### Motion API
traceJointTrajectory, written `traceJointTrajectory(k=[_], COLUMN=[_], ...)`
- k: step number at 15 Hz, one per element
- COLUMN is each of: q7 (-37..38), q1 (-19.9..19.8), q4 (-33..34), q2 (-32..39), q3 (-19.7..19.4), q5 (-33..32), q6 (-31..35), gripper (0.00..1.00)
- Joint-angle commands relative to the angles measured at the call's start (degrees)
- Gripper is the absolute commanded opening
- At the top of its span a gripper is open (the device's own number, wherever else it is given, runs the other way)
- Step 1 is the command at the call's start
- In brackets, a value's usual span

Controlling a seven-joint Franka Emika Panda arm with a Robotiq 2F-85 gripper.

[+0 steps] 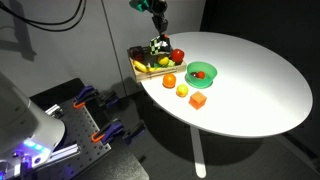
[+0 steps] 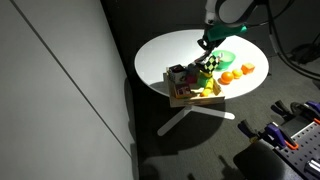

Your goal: Remove the big black and white plushy cube from the crate and put it on the table

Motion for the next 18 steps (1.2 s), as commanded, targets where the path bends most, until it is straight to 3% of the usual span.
traceJointTrajectory(k=[1,9,18], q7=[-0.78,-0.88,3.81], q1=[-1.69,-5.22,-9.14], q4=[-2.64,-6.66,-5.91], q2=[-4.16,-8.33,-5.83], q3=[0.47,0.24,-2.19], q5=[0.98,0.68,-1.20], q6=[-1.38,-5.76,-9.03], gripper=[0.04,0.03,0.03])
